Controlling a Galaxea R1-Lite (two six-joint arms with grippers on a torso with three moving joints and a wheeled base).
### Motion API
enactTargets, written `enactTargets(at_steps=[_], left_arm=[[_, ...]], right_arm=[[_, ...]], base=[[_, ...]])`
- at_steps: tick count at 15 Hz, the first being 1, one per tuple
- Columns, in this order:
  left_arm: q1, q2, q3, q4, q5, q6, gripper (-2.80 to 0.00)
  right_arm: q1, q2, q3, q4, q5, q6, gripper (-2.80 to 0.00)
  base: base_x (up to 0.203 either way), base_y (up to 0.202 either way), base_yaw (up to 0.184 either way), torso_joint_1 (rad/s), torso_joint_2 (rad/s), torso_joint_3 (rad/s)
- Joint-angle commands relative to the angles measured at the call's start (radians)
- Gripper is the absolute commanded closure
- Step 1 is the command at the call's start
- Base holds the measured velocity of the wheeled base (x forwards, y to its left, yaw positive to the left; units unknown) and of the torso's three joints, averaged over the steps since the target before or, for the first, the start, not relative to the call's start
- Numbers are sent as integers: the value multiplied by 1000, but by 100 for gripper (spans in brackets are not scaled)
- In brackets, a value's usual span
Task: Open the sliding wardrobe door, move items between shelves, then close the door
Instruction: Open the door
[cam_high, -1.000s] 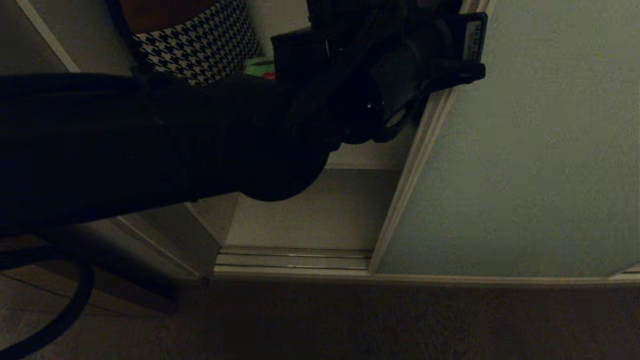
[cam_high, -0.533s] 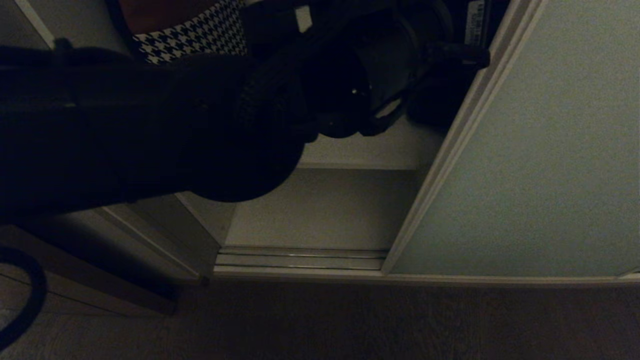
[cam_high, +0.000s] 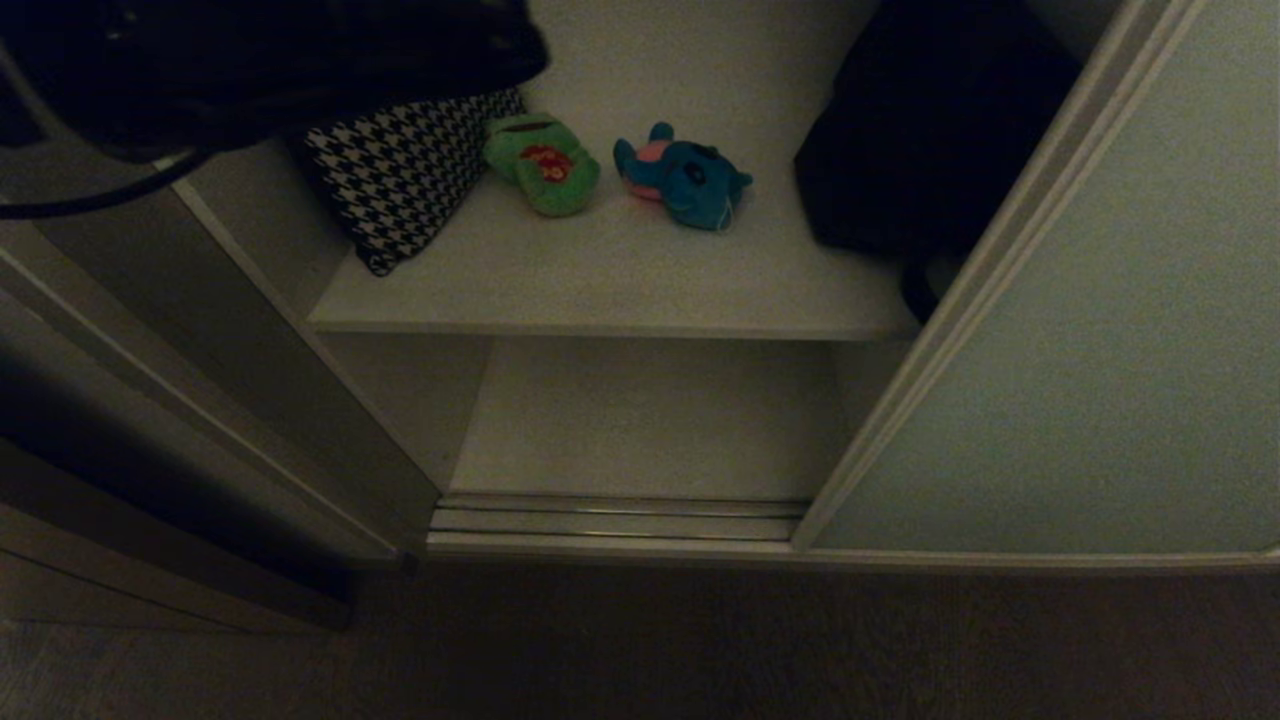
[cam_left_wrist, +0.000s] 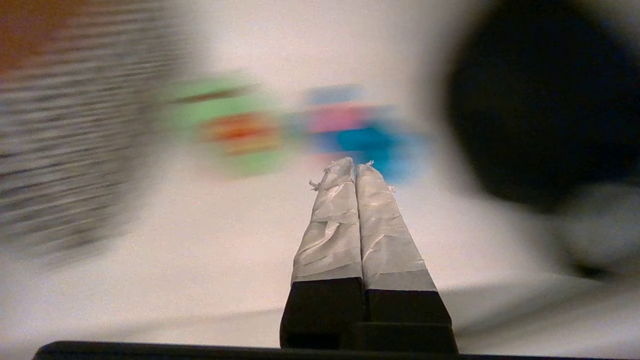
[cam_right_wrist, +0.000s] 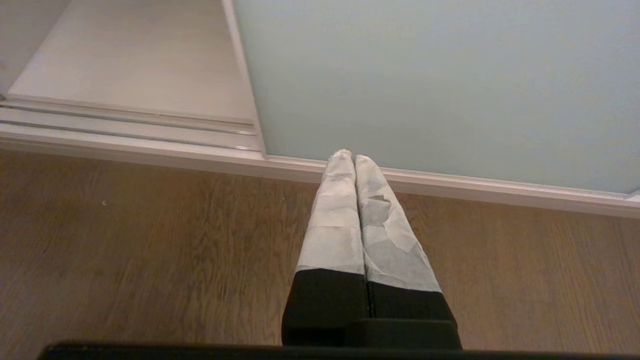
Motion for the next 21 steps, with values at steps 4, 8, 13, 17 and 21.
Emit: enactTargets(at_steps=[4,8,13,17,21], left_arm=[[312,-340,242,86,-18,-4,0],[434,-643,571,175,-85,-6,0],[597,-1081,943,359,-284,-11,0],[679,-1275,1279,351,-375,-17,0],[644,-1479,1437,249,-394,-18,0]], right_arm=[[-1,-2,0,0,1,-1,0],[1,-2,0,0,1,0,0],[1,-2,0,0,1,0,0],[1,-2,0,0,1,0,0],[1,-2,0,0,1,-2,0]], base=[[0,0,0,0,0,0],[0,0,0,0,0,0],[0,0,0,0,0,0],[0,0,0,0,0,0],[0,0,0,0,0,0]])
